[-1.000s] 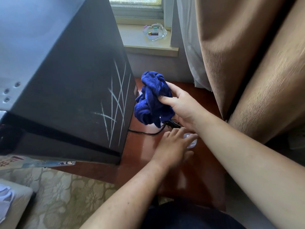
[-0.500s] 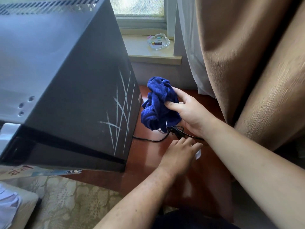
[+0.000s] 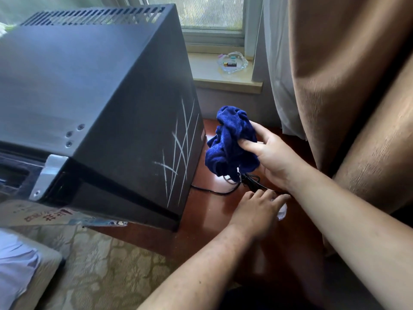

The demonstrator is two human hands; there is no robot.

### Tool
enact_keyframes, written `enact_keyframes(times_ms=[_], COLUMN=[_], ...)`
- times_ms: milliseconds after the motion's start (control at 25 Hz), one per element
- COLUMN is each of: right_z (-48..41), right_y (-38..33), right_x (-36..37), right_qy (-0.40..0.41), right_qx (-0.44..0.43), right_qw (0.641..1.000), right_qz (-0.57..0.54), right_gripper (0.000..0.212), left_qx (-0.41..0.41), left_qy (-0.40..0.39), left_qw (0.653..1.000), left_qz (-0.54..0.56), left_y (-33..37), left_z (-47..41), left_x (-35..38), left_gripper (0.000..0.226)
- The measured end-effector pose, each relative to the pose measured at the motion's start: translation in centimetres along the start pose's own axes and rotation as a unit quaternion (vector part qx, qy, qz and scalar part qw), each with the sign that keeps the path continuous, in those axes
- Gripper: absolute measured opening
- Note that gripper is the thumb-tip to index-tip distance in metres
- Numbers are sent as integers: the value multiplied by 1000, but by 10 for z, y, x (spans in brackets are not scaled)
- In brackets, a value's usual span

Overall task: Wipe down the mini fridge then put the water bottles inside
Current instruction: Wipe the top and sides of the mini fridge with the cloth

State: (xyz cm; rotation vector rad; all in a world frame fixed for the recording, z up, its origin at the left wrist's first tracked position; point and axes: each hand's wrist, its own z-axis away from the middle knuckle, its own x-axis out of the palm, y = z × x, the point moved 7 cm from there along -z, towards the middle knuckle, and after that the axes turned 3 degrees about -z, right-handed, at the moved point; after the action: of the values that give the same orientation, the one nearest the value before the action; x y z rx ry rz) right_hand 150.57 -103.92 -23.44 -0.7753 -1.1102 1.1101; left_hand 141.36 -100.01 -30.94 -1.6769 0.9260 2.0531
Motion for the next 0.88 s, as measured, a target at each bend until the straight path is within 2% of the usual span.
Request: enact_keyframes(times_ms=[80, 160, 240, 280, 320, 360, 440, 480, 560, 640, 720, 880], right_z=[-1, -2, -3, -3, -3, -3, -3, 0, 6, 19, 31, 30], right_y=[1, -1, -1, 0, 4, 8, 21, 29, 49, 74, 89, 89], right_x=[-2, -7, -12, -13, -9, -3, 19, 33, 66, 104, 132, 136], right_qy=[1, 16, 44, 52, 52, 45, 26, 14, -21, -71, -93, -46], right_qx=[-4, -18, -32, -37, -38, -37, -29, -26, -17, -13, -17, -29], right_qw=[1000, 999, 997, 997, 997, 998, 999, 998, 992, 980, 968, 973], right_qz=[7, 25, 46, 50, 47, 38, 35, 54, 120, 186, 233, 224], right_gripper=[52, 51, 47, 45, 43, 43, 46, 49, 52, 59, 67, 69], left_qx=[-16, -32, -89, -139, -197, -250, -334, -362, -395, -414, -427, -429], left_qy=[22, 64, 97, 106, 112, 116, 110, 105, 120, 167, 220, 251], left_qw=[999, 991, 970, 948, 911, 851, 693, 624, 541, 482, 453, 453], left_qz=[31, 116, 206, 264, 345, 446, 630, 685, 733, 754, 751, 740], left_y=[-5, -17, -37, -53, -69, -83, -99, -102, -105, -113, -124, -132], left_z=[3, 14, 37, 49, 62, 75, 97, 105, 118, 133, 147, 150], left_x=[-12, -27, -41, -43, -43, -40, -25, -21, -17, -12, -10, -16], left_gripper=[55, 52, 42, 34, 26, 24, 49, 64, 69, 54, 40, 42])
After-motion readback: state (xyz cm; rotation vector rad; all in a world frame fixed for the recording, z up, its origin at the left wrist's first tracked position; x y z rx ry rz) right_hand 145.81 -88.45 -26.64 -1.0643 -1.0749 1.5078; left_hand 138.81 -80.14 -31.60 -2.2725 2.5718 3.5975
